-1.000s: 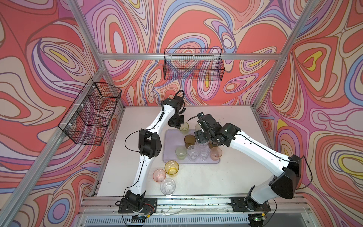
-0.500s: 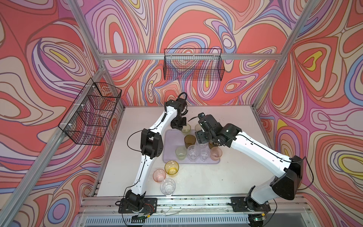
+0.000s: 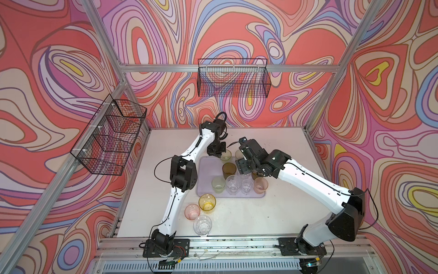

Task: Place the glasses into the tray
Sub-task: Place the glass on the tray.

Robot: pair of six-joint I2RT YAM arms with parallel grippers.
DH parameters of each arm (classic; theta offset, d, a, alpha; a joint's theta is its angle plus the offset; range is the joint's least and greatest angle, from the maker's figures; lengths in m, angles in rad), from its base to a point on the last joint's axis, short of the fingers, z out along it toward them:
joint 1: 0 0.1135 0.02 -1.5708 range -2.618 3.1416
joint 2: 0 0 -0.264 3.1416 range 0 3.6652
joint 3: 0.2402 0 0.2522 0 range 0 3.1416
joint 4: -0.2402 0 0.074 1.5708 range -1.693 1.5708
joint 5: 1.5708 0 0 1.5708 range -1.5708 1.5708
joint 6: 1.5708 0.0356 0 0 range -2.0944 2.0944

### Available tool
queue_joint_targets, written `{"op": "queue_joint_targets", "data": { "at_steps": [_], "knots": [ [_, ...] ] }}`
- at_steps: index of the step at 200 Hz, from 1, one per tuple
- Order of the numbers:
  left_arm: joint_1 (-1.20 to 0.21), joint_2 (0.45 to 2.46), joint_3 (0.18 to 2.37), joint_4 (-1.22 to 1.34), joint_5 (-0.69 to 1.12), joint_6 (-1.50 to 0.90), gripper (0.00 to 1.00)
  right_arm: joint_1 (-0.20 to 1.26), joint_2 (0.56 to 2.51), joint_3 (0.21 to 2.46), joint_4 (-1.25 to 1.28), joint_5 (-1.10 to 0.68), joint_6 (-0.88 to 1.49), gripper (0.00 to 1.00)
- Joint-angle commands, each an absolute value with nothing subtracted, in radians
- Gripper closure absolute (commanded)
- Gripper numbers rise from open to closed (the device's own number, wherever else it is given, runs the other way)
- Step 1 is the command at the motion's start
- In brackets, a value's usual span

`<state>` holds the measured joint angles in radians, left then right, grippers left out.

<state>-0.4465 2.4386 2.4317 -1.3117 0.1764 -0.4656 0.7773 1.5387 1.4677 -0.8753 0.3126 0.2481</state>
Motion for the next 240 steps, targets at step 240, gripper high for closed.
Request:
{"op": "queue_joint_targets", "data": {
  "at_steps": [240],
  "knots": [
    [-0.457,2.481,2.419,-1.306,0.190,-0.480,0.97,0.768,1.506,1.443,-0.873,0.323,0.262,0.16]
  ]
}}
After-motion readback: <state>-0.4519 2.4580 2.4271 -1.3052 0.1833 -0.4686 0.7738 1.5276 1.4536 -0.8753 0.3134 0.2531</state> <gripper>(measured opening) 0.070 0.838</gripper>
